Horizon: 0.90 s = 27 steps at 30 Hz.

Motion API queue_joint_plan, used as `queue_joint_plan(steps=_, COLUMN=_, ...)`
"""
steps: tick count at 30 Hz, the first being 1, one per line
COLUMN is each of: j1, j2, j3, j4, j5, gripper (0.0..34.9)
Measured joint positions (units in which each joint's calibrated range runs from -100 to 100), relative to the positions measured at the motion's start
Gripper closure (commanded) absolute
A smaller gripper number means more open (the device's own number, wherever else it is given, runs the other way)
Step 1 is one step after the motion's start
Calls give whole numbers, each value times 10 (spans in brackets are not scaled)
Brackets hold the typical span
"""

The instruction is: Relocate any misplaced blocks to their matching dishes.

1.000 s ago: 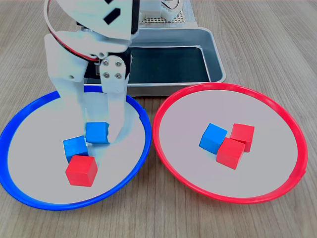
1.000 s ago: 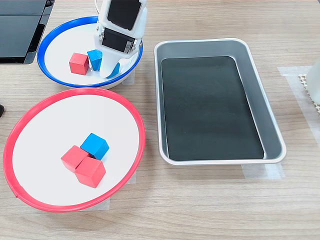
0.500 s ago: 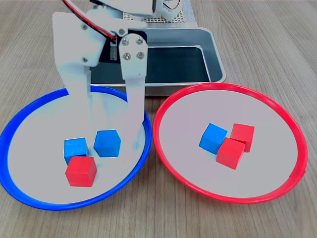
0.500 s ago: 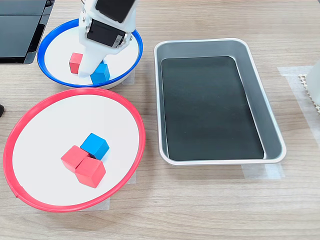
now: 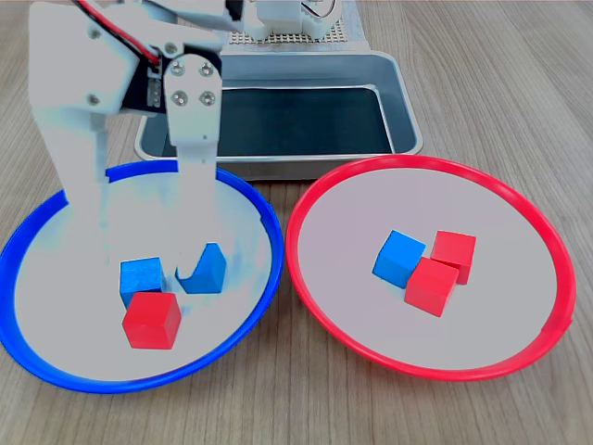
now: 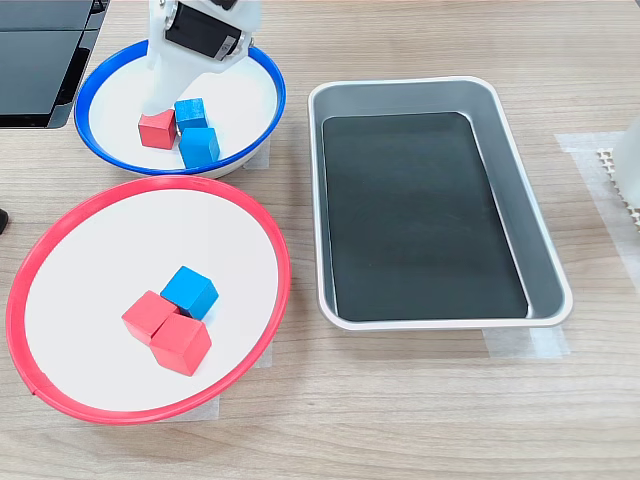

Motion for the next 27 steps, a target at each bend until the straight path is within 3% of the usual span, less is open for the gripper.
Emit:
queue_joint_plan(steps=9, j1=1, j2=53, j3=-54, j4=-3, j5=-2, gripper=187)
queue_joint_plan(steps=27, j1=-6, j2=94, j3=-64, j4=0, j5=-2, gripper=177)
